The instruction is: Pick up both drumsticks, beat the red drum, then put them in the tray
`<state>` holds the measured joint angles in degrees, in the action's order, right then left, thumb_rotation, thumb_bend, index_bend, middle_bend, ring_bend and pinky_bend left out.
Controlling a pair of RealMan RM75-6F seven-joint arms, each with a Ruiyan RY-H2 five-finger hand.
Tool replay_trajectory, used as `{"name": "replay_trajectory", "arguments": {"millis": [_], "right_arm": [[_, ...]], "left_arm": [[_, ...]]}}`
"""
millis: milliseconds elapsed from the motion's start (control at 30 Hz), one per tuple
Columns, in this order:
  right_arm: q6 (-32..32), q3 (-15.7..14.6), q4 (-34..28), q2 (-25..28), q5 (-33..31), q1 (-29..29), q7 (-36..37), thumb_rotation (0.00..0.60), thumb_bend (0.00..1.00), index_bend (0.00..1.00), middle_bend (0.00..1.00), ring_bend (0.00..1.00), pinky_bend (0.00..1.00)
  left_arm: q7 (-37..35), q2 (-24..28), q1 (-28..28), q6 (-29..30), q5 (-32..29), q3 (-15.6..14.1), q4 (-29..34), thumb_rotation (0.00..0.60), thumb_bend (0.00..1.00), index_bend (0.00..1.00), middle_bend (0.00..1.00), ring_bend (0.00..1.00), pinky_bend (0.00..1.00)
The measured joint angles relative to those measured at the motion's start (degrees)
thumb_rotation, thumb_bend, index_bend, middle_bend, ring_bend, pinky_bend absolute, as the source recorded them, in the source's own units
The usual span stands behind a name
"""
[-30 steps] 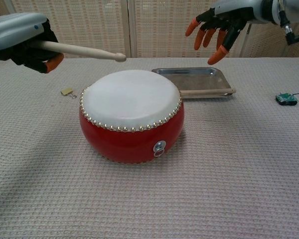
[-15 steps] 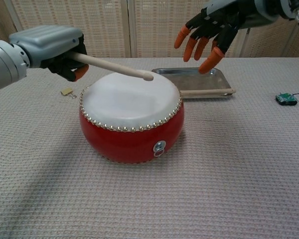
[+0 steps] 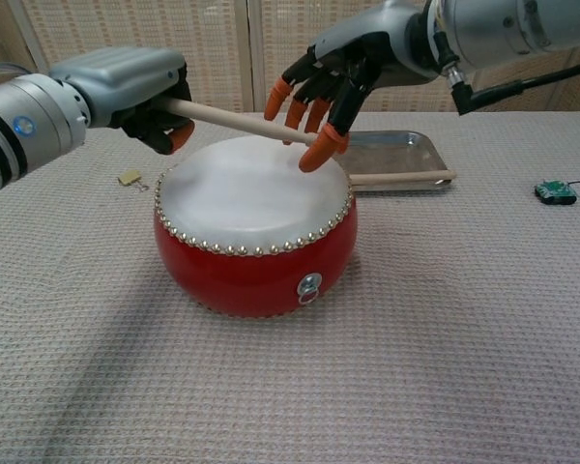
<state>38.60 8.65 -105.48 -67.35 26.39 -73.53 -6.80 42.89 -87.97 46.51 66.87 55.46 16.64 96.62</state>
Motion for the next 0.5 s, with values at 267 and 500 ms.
{"name": "replay_trajectory", "arguments": {"millis": [267, 500], "right_arm": [[4.1, 0.2, 0.7, -3.7, -4.8, -2.3, -2.6, 0.6, 0.02, 0.34, 0.36, 0.29, 0.48], [8.5, 0.7, 1.6, -7.8, -9.6, -4.5, -5.9, 0.6, 0.03, 0.45, 0.44, 0.35, 0.51]], "left_arm": [[3.0, -2.3, 1.4, 2.4, -1.0, -0.3, -0.9, 0.6, 0.69, 1.0, 1.0, 1.0, 1.0], [5.1, -3.9, 2.4, 4.4, -1.4, -0.5, -1.2, 0.6, 0.69, 1.0, 1.0, 1.0, 1.0]]}}
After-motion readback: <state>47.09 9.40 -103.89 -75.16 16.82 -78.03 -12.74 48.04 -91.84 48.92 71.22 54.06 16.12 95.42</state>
